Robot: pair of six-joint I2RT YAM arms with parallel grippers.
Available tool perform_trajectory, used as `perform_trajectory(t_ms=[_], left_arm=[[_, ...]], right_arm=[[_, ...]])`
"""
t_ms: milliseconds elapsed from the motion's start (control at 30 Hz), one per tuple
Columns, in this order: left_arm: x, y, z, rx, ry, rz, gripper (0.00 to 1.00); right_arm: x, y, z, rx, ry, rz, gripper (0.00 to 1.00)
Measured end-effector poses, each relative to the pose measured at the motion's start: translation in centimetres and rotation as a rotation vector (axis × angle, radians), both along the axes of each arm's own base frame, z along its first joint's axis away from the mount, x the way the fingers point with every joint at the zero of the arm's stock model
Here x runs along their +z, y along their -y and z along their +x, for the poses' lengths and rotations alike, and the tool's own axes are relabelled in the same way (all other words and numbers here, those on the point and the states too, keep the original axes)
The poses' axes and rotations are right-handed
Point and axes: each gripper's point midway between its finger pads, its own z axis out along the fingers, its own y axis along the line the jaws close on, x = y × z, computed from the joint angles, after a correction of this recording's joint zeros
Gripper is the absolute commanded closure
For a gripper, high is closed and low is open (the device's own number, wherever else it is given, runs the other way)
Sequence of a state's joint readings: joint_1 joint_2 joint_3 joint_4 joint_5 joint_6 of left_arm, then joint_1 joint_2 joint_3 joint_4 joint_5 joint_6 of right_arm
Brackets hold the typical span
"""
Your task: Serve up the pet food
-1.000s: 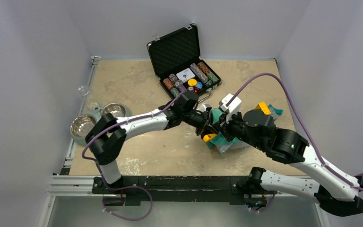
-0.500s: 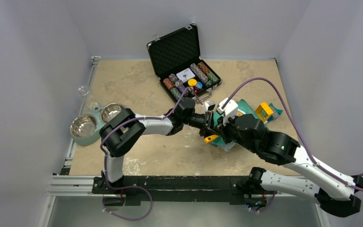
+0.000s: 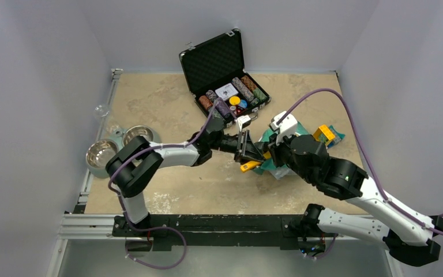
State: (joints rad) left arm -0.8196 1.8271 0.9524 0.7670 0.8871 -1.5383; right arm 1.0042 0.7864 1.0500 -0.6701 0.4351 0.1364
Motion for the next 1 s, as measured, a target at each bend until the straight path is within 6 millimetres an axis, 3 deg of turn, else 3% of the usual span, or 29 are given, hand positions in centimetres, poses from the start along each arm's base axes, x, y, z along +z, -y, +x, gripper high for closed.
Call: perform_trajectory(t_ms=[300, 567, 1000], left_arm=[[1.5, -4.4, -1.2, 0.025, 0.122, 0.025, 1.0], [1.2, -6.4, -3.0, 0.047, 0.132, 0.045, 1.0], [3.3, -9.1, -4.6, 0.098, 0.169, 0.021, 1.0]], right_arm=[[1.0, 0.3, 0.8, -0.025, 0.031, -0.017, 1.0], [1.2, 0.7, 0.6, -0.025, 0.033, -0.017, 1.0], [1.9, 1.8, 0.3, -0.048, 0.057, 0.005, 1.0]])
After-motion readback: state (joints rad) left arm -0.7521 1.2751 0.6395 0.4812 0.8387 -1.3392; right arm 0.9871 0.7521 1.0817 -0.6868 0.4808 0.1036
